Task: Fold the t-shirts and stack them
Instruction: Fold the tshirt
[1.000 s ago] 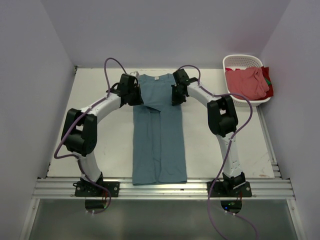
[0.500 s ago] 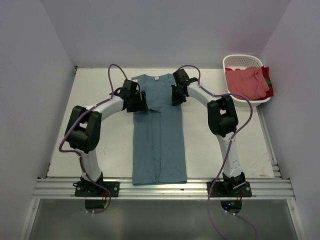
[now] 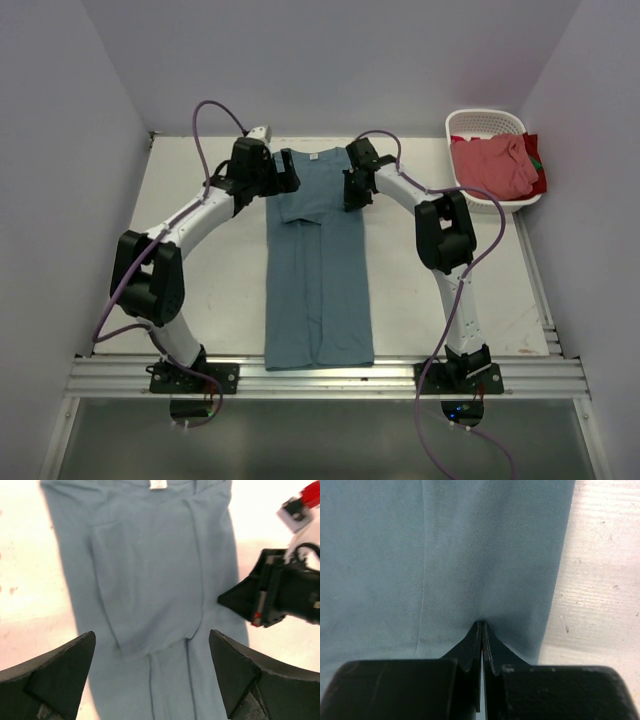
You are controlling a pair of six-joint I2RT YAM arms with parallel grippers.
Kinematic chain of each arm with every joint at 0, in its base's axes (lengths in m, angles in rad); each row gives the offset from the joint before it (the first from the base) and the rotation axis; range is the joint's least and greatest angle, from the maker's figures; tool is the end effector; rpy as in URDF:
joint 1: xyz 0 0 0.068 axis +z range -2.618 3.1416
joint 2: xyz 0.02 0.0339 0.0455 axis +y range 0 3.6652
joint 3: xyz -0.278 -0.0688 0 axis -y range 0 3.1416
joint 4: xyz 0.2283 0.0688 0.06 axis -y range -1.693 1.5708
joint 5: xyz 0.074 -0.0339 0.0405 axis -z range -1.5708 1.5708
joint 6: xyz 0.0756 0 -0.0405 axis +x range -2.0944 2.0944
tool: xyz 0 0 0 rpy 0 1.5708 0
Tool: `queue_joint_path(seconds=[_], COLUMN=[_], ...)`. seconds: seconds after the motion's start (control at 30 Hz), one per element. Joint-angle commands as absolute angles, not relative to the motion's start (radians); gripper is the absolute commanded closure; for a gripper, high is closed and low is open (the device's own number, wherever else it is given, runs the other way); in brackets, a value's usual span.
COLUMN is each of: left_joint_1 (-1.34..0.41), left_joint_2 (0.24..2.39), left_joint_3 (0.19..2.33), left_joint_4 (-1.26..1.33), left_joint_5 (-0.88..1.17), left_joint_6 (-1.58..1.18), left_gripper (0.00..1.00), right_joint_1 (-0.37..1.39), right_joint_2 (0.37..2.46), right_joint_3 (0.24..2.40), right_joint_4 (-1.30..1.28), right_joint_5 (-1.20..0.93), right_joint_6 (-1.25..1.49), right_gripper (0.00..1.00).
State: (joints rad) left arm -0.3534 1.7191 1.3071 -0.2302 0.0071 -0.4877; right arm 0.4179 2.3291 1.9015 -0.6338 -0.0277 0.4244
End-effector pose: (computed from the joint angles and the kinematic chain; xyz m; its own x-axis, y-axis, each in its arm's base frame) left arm 0.3883 -0.1438 0.2624 -0.6611 -0.2556 -0.7054 0.0471 0.9242 -0.3790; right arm 0.4714 0.2116 0.1447 -0.8993 0.0511 -0.4344 -0.0524 0.9734 0.2228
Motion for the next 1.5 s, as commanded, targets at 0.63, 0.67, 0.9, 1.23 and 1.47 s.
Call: queue_joint_path(seconds=[0.63,0.67,0.9,1.23,1.47], left_joint_1=[-0.199,-0.199,-0.199,-0.202,-0.202], left_joint_2=[2.164,2.171,2.241,2.315,2.316], left_joint_3=[1.718,1.727,1.802,1.842,1.829], left_joint_4=[-0.164,-0.170,-0.218,-0.253,-0.232], left_joint_5=[0.184,0.183,0.183,0.187,0.227], left_joint_6=[-0.394,-0.391,-0.370,-0.357,-0.359], left_gripper=[0.49,0.49,0.50,0.51,0.69], right_joint_1=[0.411,0.413,0.411,0.410,0.410], right_joint_2=[2.330,2.332,2.335,2.336,2.336], right_joint_3=[1.851,1.853,1.856,1.853,1.853], right_joint_4=[-0.741,-0.742,-0.744,-0.744,-0.744], right_joint_5=[0.003,0.003,0.003,0.003,0.005], right_joint_6=[0.367,0.367,0.367,0.365,0.367], right_gripper=[1.00,1.00,1.00,1.00,1.00])
